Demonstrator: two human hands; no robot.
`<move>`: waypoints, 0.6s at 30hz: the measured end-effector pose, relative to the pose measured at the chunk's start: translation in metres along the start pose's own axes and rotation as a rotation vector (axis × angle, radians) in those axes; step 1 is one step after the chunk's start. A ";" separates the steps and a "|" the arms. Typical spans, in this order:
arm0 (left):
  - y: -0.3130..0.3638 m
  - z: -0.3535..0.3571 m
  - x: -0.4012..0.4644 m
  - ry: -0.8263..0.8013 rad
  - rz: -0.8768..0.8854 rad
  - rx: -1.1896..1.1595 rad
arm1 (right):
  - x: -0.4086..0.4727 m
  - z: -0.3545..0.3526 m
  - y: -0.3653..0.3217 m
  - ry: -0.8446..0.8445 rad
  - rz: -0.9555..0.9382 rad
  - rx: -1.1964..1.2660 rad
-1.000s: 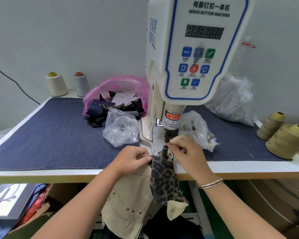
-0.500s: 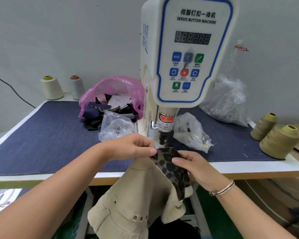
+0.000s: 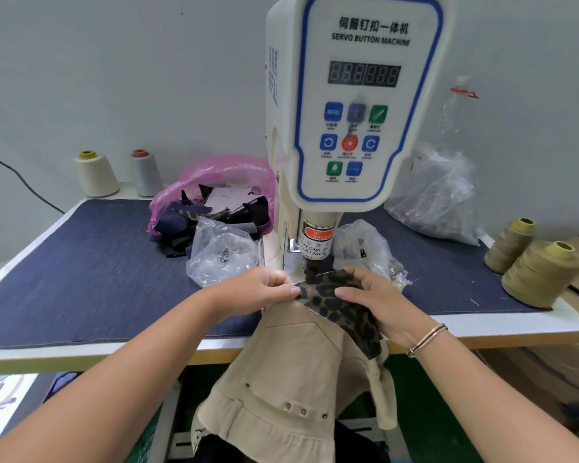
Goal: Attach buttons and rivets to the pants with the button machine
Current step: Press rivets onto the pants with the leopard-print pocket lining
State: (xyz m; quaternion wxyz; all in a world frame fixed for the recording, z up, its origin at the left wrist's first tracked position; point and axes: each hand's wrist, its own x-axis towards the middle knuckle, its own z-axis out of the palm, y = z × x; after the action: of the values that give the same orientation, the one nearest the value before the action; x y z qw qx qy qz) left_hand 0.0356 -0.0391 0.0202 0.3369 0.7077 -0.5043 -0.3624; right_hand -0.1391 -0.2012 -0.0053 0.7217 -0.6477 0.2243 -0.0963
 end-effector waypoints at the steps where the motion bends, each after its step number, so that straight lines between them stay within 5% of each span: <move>1: -0.002 0.000 0.000 -0.003 -0.012 -0.008 | 0.001 0.000 0.003 0.004 0.003 0.019; 18: -0.008 0.006 0.002 0.146 -0.013 -0.163 | 0.005 -0.004 0.014 0.112 -0.040 0.194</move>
State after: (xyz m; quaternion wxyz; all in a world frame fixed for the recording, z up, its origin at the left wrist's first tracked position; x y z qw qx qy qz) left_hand 0.0345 -0.0396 0.0097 0.4267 0.7057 -0.4427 -0.3520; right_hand -0.1381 -0.2052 -0.0199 0.7653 -0.5729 0.2408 -0.1679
